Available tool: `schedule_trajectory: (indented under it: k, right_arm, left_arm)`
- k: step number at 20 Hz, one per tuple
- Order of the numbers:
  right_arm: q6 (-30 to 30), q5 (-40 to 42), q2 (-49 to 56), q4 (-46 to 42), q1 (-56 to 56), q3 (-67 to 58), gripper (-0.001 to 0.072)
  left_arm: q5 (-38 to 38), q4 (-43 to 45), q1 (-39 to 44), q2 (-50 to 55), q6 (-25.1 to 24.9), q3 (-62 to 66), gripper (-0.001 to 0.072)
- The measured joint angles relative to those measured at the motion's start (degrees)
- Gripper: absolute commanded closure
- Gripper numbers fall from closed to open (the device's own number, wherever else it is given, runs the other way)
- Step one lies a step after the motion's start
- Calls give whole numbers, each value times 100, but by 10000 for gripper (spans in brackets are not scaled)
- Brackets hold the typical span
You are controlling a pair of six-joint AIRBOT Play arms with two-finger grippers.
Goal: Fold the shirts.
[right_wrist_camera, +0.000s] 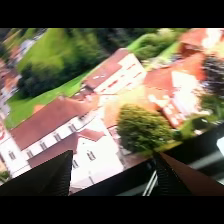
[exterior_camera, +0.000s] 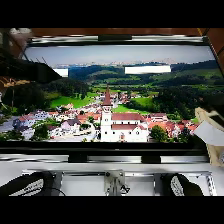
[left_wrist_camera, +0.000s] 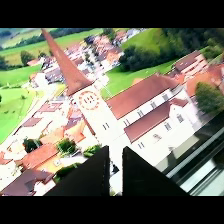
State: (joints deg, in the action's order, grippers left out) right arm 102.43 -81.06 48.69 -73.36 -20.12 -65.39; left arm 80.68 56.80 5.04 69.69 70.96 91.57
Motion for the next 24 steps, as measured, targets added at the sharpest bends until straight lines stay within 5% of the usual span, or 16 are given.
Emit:
schedule_trajectory:
  k: [1,3,4,10,24]
  right_arm:
    - [44,299,94,20,535,127,89]
    - [94,811,348,-157,1622,299,89]
    - [131,968,481,-400,2105,352,89]
    - [260,1215,997,-1423,3456,466,89]
    - [315,1250,1102,-1672,3696,485,89]
  left_arm:
    - [31,581,240,44,208,-83,557]
    - [212,1731,713,199,673,-234,141]
    - [348,2162,911,306,890,-302,23]
    - [811,3272,1572,940,1652,-527,41]
    - [935,3554,1661,1128,1825,-564,41]
